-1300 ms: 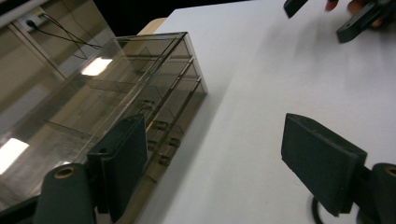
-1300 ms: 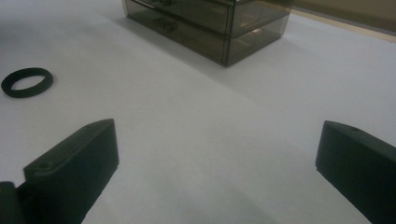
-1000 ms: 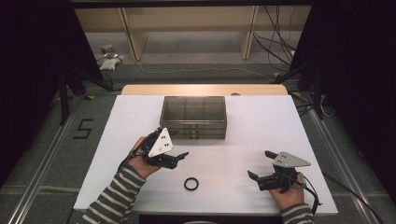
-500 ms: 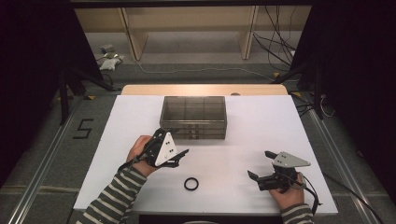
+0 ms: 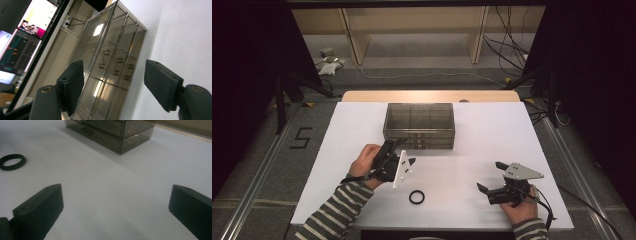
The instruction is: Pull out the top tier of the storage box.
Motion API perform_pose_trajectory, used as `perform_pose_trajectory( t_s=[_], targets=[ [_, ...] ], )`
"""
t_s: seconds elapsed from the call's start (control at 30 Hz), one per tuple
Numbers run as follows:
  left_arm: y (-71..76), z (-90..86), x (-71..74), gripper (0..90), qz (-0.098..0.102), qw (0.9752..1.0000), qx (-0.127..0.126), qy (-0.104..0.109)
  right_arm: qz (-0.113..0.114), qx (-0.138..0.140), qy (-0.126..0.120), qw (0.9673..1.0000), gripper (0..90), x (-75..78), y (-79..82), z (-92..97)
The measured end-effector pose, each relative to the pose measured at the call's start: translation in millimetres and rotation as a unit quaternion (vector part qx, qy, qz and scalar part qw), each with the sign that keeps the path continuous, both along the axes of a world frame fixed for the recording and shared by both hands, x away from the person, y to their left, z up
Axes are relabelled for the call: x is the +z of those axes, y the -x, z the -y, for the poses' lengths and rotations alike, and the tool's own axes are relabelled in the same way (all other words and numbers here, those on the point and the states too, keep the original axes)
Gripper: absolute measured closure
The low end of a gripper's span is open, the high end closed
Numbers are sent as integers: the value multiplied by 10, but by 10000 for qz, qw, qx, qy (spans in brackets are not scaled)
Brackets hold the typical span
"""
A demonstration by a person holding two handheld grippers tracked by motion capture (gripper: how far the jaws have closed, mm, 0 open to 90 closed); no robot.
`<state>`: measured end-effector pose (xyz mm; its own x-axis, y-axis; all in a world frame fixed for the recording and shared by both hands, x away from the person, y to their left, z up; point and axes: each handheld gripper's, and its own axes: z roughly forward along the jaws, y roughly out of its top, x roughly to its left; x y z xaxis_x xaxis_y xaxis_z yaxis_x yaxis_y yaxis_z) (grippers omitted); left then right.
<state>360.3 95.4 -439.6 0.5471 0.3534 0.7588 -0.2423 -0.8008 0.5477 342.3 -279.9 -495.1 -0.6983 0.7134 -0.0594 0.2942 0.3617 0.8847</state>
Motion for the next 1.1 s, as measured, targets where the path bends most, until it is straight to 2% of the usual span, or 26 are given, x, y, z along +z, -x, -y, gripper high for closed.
perform_pose_trajectory(
  t_s=[0.1,0.2,0.23,0.43,0.5,0.6,0.67,0.7,0.77,0.83,0.87,0.97,1.0,1.03,1.07,1.1],
  targets=[
    [1,47,-43,335,204,9996,118,-154,10,-4,-4,10000,7,1,4,0],
    [0,73,-72,334,300,9991,163,-248,13,-3,-3,10000,7,1,5,0],
    [4,97,-105,333,419,9984,202,-315,19,5,4,10000,7,2,7,-1],
    [-6,149,-156,340,594,9968,335,-419,37,-15,4,10000,8,9,15,6],
    [-14,181,-185,341,687,9954,481,-472,48,-18,7,10000,8,10,16,7],
    [-20,203,-210,336,710,9943,581,-543,48,-13,9,10000,8,10,16,7],
    [-28,229,-238,336,747,9931,662,-618,45,-8,8,10000,8,11,17,7],
    [-31,249,-260,340,800,9916,734,-703,60,-8,4,10000,8,14,21,8],
    [-35,260,-274,341,814,9914,745,-704,63,-14,-1,10000,8,14,23,9],
    [-32,286,-298,346,928,9891,792,-822,92,-21,-10,10000,5,19,29,12],
    [-32,286,-298,349,928,9891,792,-822,92,-21,-10,10000,5,19,29,12],
    [-17,325,-365,355,1123,9851,774,-1045,159,-34,-22,9999,5,31,41,22],
    [-17,325,-365,356,1123,9851,774,-1045,159,-34,-22,9999,5,31,41,22],
    [-13,348,-397,359,1205,9829,789,-1148,173,-29,-40,9998,5,33,44,25],
    [-13,348,-397,360,1205,9829,789,-1148,173,-29,-40,9998,5,33,44,25],
    [-13,368,-417,363,1272,9811,825,-1200,181,-19,-39,9998,5,34,46,25]
  ],
)
